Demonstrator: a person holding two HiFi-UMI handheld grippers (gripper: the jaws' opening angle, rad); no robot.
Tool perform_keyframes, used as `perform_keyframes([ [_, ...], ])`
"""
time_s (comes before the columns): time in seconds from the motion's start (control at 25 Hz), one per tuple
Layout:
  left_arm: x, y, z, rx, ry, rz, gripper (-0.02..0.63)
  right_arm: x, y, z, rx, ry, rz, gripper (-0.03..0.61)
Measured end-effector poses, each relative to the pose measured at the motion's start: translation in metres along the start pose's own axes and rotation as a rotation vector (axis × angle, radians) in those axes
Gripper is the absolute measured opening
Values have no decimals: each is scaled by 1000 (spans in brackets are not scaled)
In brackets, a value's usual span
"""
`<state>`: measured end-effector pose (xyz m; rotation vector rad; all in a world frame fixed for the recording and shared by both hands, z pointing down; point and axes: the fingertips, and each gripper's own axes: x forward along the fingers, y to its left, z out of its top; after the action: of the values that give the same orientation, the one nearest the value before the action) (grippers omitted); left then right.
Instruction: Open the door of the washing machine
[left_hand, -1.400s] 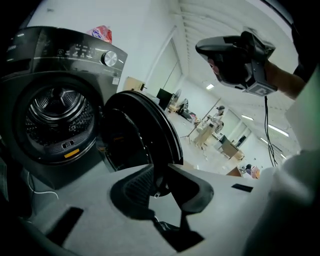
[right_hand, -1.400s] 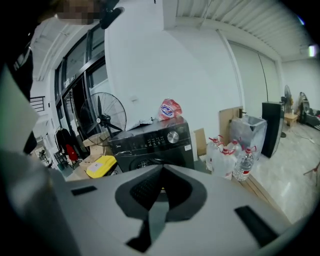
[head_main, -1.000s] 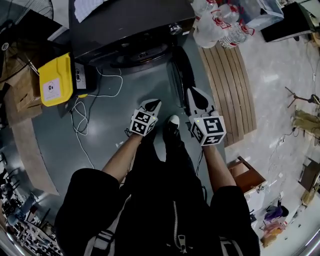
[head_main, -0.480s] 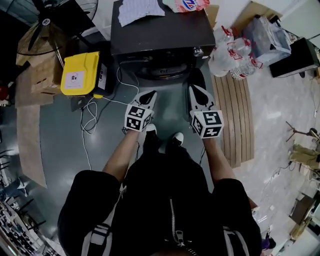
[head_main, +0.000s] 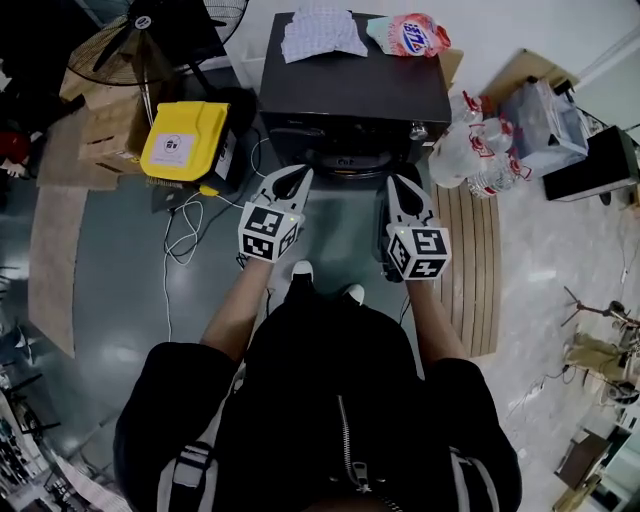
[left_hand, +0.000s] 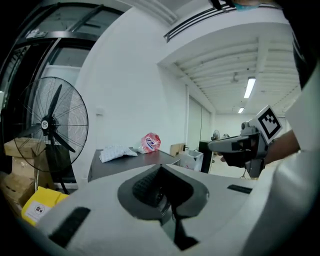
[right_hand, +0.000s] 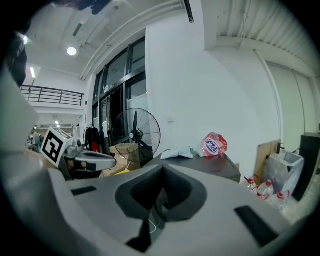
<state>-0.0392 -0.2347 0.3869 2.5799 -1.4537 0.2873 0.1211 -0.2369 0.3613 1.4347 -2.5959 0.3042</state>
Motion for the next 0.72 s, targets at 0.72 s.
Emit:
perform_keyframes([
  [0.72,-9,19,12,-30,-31,30,5,2,10,1,-31,0,13,2],
])
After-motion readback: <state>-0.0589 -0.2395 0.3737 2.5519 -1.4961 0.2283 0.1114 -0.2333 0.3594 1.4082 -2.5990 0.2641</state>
